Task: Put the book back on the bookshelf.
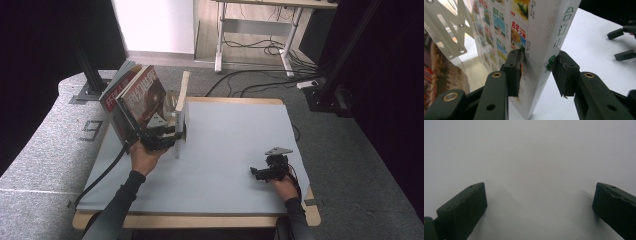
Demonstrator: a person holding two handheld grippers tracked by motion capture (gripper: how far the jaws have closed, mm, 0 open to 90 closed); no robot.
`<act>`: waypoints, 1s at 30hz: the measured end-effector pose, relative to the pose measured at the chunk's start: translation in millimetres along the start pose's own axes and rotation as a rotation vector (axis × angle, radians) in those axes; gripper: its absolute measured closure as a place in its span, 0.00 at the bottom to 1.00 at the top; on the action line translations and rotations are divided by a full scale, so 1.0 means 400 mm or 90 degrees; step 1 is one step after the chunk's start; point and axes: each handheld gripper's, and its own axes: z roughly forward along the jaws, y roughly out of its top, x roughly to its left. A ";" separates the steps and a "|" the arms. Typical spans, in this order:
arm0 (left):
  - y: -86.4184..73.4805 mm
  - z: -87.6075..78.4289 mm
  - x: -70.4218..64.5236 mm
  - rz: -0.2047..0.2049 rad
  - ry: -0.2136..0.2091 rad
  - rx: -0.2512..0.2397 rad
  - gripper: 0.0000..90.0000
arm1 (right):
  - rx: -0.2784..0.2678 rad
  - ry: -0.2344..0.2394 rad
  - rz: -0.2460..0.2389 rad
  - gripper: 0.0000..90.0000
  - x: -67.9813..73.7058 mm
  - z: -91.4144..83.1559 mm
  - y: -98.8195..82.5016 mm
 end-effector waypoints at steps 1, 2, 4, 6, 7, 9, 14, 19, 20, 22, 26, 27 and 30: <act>0.001 0.002 0.000 0.001 0.002 -0.001 0.66 | 0.000 0.000 0.000 0.00 0.000 0.000 0.000; 0.004 0.004 0.001 0.003 0.005 0.002 0.66 | 0.000 -0.001 0.000 0.00 0.000 0.000 0.000; 0.008 0.010 0.003 0.006 0.012 0.001 0.66 | 0.000 0.000 0.000 0.00 0.000 0.000 0.000; 0.011 0.016 0.010 0.002 0.012 -0.001 0.67 | 0.000 0.000 0.000 0.00 0.000 0.000 0.000; 0.013 0.018 0.013 0.001 0.014 -0.001 0.67 | 0.000 0.000 0.000 0.00 0.000 0.000 0.000; 0.017 0.024 0.017 -0.002 0.015 -0.002 0.67 | 0.000 0.000 0.001 0.00 0.000 0.000 0.000; 0.024 0.033 0.010 0.008 0.018 0.005 0.64 | 0.000 0.000 0.001 0.00 0.000 0.000 0.000; 0.021 0.031 0.007 0.007 0.023 0.008 0.62 | 0.000 0.000 0.001 0.00 0.000 0.000 0.000; 0.021 0.032 0.007 0.008 0.020 0.011 0.60 | 0.000 0.000 0.001 0.00 0.000 0.000 0.000; 0.019 0.033 0.005 0.011 0.018 0.018 0.55 | 0.000 0.000 0.001 0.00 0.000 0.000 0.000; 0.015 0.036 -0.001 0.013 0.000 0.024 0.44 | 0.000 0.000 0.001 0.00 0.000 0.000 0.000; 0.015 0.035 -0.002 0.013 -0.004 0.023 0.40 | 0.000 0.000 0.001 0.00 0.000 0.000 0.000; 0.015 0.032 -0.007 0.014 -0.021 0.016 0.29 | 0.000 0.000 0.000 0.00 0.000 0.000 0.000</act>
